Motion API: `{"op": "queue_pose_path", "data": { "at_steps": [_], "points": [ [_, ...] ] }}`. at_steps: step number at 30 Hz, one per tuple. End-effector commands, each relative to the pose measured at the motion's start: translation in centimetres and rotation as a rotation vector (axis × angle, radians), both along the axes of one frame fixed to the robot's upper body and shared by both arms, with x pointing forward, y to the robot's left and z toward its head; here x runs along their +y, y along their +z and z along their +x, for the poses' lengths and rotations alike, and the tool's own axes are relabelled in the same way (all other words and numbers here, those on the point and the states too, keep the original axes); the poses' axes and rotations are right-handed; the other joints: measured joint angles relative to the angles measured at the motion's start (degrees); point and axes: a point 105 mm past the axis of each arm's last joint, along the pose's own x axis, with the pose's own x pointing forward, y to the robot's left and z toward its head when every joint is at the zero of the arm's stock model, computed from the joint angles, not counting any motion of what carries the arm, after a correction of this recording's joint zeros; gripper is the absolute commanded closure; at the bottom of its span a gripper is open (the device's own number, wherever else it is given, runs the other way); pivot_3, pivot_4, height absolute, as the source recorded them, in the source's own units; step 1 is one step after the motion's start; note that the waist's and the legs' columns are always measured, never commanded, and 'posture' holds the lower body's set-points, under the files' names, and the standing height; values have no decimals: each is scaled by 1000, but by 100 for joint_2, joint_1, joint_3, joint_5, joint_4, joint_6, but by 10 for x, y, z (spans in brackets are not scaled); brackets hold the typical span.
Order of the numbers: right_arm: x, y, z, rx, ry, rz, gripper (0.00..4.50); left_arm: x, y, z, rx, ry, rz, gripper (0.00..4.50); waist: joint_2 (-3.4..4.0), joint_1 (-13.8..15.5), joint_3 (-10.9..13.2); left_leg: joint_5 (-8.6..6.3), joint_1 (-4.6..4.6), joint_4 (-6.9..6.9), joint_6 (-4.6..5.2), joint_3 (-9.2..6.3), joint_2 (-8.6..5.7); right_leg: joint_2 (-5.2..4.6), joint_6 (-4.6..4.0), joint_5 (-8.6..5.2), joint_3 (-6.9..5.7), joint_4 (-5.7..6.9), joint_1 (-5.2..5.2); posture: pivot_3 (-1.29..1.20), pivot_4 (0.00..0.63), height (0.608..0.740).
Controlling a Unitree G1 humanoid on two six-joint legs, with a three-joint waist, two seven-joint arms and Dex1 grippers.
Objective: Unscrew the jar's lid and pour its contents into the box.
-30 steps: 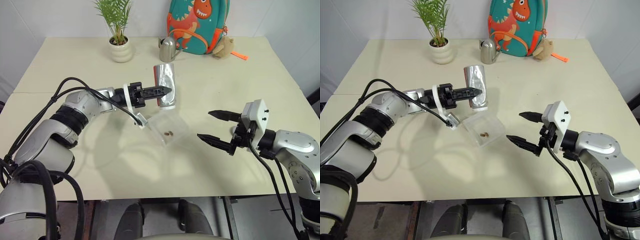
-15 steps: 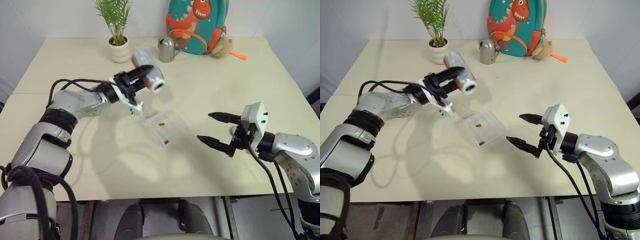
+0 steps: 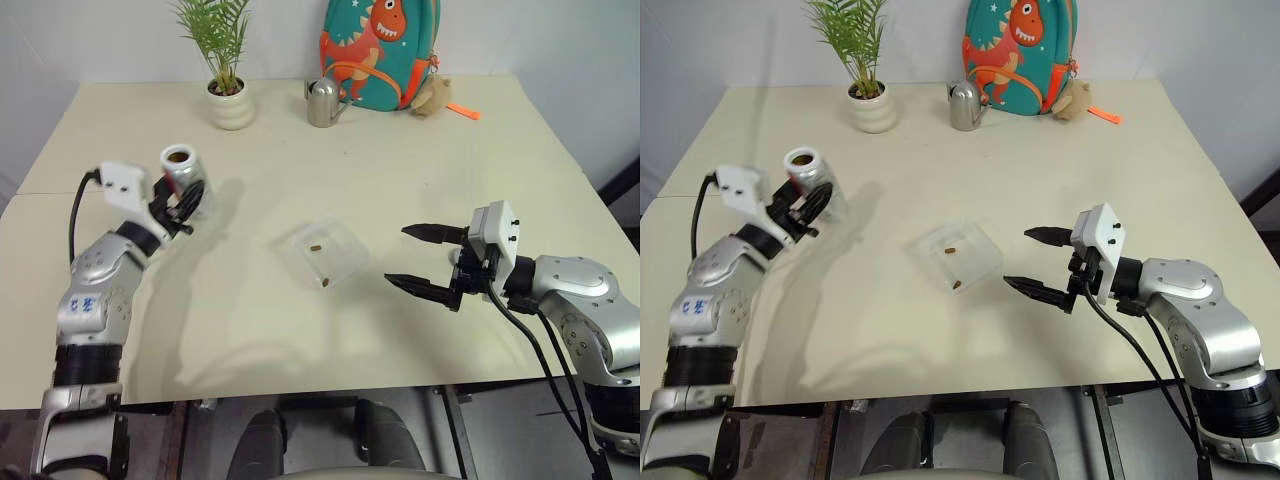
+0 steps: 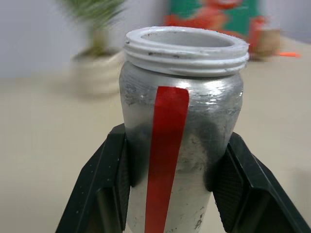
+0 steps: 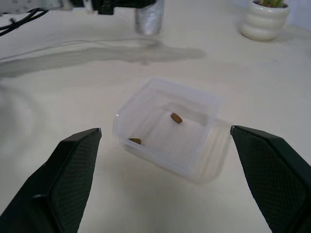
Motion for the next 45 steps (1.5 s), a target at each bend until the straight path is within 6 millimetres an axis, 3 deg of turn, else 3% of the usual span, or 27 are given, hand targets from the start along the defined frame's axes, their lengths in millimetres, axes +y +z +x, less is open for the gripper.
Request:
{"op": "queue_pose_path", "data": {
  "at_steps": [1, 9, 11, 18, 23, 28, 34, 41, 45],
  "points": [
    [4, 8, 1, -42, 39, -18, 20, 23, 9, -14, -61, 109, 19, 2644, -6, 20, -4, 1, -1, 0, -1, -3, 0, 2, -4, 3, -1, -2, 0, 0, 150, 740],
    [13, 11, 11, -59, 49, 0, 20, 46, -27, -19, -15, 213, 29, 2644, -28, 23, -18, 2, -2, 0, -3, -1, 0, 2, -12, 19, -1, -17, 2, 0, 150, 740],
    [16, 12, 11, -59, 54, 11, 0, 44, -33, -19, -9, 201, 22, 1914, -29, 19, -18, 2, -3, -2, -3, -1, 0, 2, -12, 19, -1, -17, 1, 0, 150, 740],
    [18, 14, 14, -62, 65, 11, 0, 41, -37, -23, 6, 168, 51, 32, -30, 17, -19, 2, -4, -2, -3, 0, 0, 2, -11, 20, -1, -19, 0, 0, 150, 740],
    [15, 16, 12, -64, 70, 10, 0, 46, -37, -45, 43, 113, 168, 32, -31, -8, -19, 2, -3, -13, -3, 5, 5, 2, -14, 18, -1, -21, -7, 0, 150, 740],
    [15, 14, 11, -50, 79, 8, 0, 65, -45, -70, 121, 88, 341, 32, -31, 1, -19, 0, -2, -22, -5, 9, 17, 10, -26, 11, -3, -25, -12, 0, 150, 740],
    [13, 12, 10, -38, 87, 1, 0, 83, -40, -94, 174, 13, 534, 32, -33, 2, -21, -9, -2, -22, -19, 12, 42, 27, -68, 0, -13, -32, -16, 0, 150, 740],
    [2, 22, 8, -99, 92, -18, 0, 11, 3, -91, -6, -348, 545, 32, -34, 47, -21, -11, -8, -24, -21, 12, 50, 33, -108, -15, -14, -42, -16, 0, 150, 740],
    [-5, 21, 7, -126, 95, -55, 0, -26, 12, -81, -66, -510, 513, 32, -34, 16, -22, -10, -4, -23, -21, 13, 54, 43, -82, 5, -11, -40, -13, 0, 150, 740]
  ]
}}
